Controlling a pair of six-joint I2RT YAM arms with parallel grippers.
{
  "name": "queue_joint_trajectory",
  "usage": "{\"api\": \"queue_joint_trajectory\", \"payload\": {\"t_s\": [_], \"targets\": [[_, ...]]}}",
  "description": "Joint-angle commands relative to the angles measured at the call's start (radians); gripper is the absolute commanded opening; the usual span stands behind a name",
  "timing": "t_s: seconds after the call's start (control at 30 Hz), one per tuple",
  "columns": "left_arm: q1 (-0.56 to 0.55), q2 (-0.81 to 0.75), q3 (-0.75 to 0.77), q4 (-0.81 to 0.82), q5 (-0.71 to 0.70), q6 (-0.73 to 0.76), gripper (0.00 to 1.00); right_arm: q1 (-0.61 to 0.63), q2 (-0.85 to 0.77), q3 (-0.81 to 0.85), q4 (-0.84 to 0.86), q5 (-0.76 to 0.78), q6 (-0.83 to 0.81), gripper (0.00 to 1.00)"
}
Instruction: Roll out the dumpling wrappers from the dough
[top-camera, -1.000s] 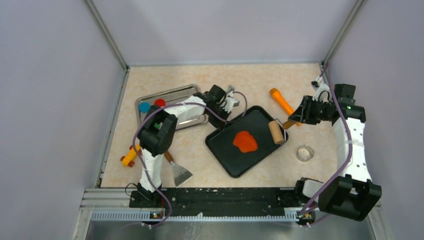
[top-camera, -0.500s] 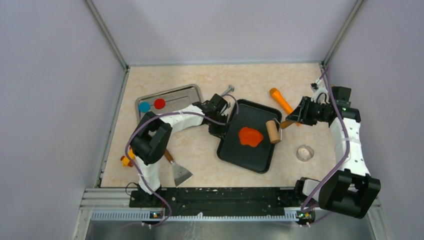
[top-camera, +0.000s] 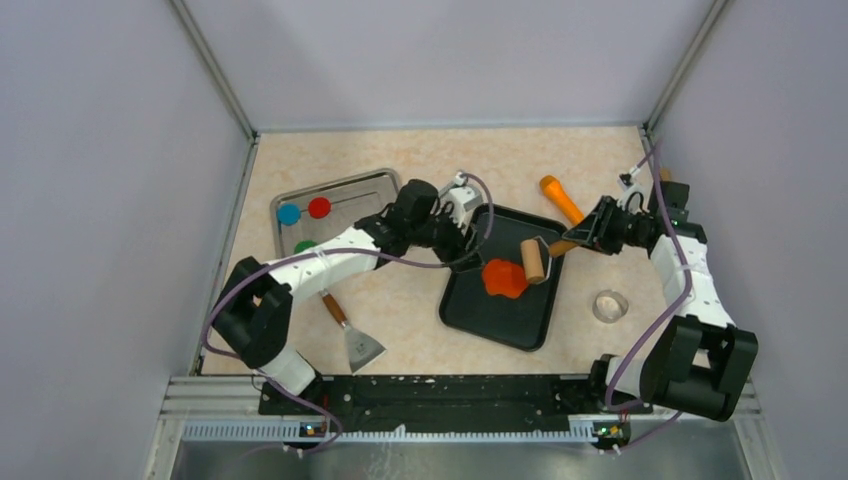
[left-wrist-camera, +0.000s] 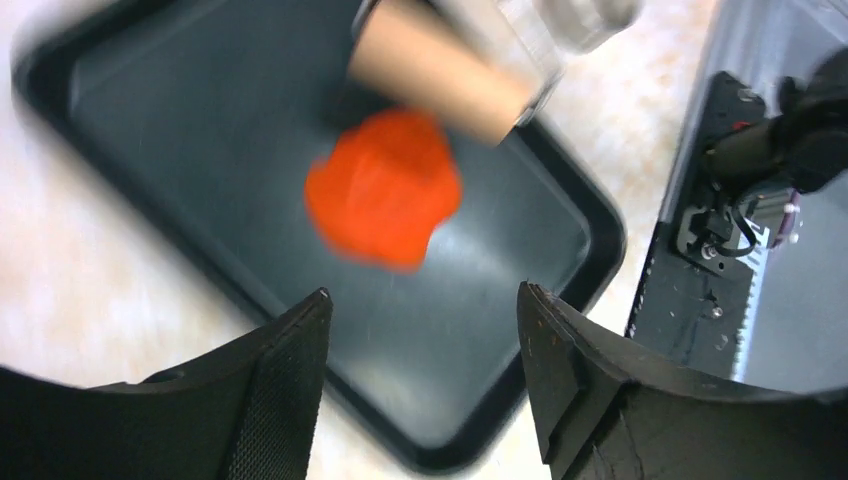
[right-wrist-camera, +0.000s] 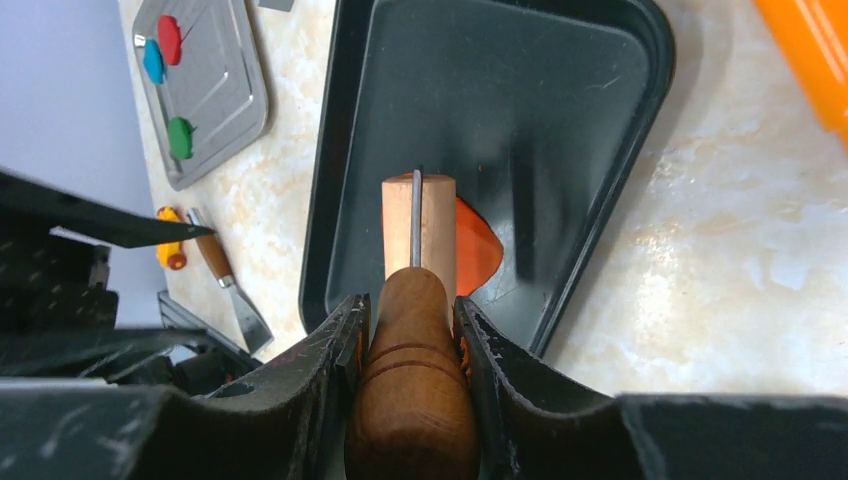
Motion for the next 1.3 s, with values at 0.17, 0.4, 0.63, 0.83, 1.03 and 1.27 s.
{"api": "queue_joint_trajectory", "payload": {"t_s": [0.17, 0.4, 0.63, 0.83, 1.03, 1.27], "targets": [[-0.119, 0.333, 0.458, 0.226, 0.302, 0.428, 0.70, 0.009, -0.010, -0.046, 0.125, -0.102, 0.108, 0.00], [-0.138, 0.507, 0.649, 0.080, 0.395, 0.446, 0.67, 0.011, -0.027, -0.048, 0.116, -0.123, 0.103, 0.00], [-0.158, 0.586, 0.669, 0.110, 0.365, 0.412, 0.56, 0.014, -0.032, -0.064, 0.117, -0.148, 0.102, 0.00], [-0.168, 0.665, 0.721, 0.121, 0.328, 0.368, 0.39, 0.021, -0.029, -0.097, 0.130, -0.135, 0.065, 0.00], [-0.159, 0.671, 0.647, 0.180, 0.289, 0.297, 0.18, 0.062, 0.023, -0.129, 0.195, -0.117, 0.057, 0.00], [-0.145, 0.653, 0.561, 0.251, 0.249, 0.256, 0.00, 0.098, 0.100, -0.124, 0.209, -0.075, 0.029, 0.00]]}}
